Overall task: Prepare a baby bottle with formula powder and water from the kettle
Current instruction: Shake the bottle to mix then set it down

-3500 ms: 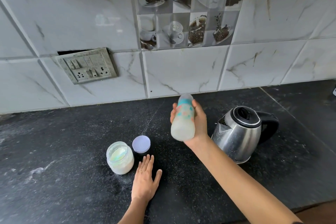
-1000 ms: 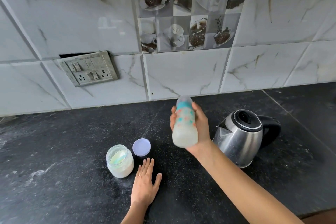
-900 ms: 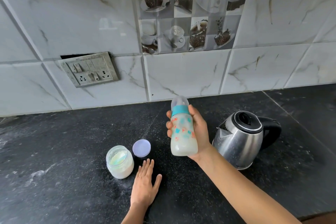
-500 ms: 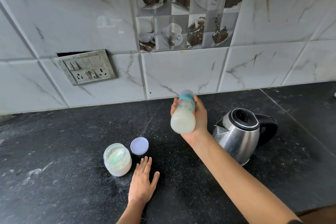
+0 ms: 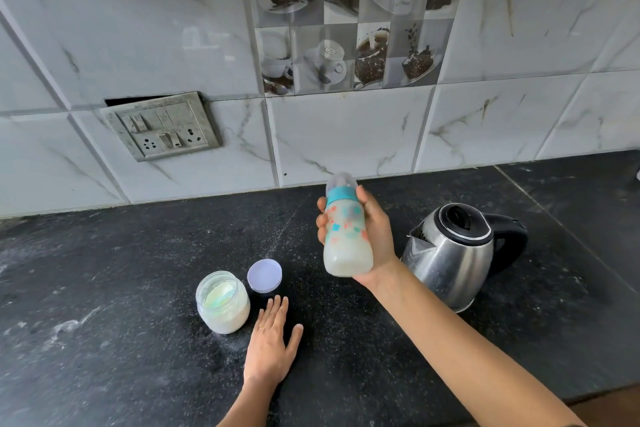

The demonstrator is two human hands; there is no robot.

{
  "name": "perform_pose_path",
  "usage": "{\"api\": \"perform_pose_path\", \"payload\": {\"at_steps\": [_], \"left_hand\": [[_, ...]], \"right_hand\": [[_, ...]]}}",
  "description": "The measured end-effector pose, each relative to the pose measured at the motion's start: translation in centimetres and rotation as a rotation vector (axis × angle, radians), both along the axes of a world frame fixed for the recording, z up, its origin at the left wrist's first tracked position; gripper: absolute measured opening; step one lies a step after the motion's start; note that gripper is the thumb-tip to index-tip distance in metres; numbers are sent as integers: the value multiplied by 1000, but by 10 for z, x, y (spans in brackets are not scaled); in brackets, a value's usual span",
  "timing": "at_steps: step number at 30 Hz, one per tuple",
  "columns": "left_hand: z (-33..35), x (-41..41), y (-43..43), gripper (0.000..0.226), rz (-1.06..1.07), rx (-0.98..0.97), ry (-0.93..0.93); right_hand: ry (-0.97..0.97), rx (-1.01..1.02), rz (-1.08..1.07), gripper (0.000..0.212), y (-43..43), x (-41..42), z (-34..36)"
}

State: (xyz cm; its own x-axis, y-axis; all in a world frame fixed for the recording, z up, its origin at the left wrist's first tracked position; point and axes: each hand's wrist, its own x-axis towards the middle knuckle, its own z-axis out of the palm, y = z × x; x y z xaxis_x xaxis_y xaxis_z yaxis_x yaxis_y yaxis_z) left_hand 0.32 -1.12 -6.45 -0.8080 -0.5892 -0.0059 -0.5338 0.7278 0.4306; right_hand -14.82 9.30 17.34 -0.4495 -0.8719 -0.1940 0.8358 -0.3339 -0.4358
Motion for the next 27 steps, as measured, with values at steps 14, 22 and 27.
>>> {"api": "perform_pose_path", "payload": {"at_steps": [14,22,27], "left_hand": [[-1,0,0,87,5,-8,4],[-3,0,0,98,9,9,12],[1,0,2,71,16,-10,6]], "right_hand": [[-98,15,-5,37,-3,4,-9],[-165,47,-41,36,-8,-2,-14],[-248,59,-140,37,-10,-8,-10]]}}
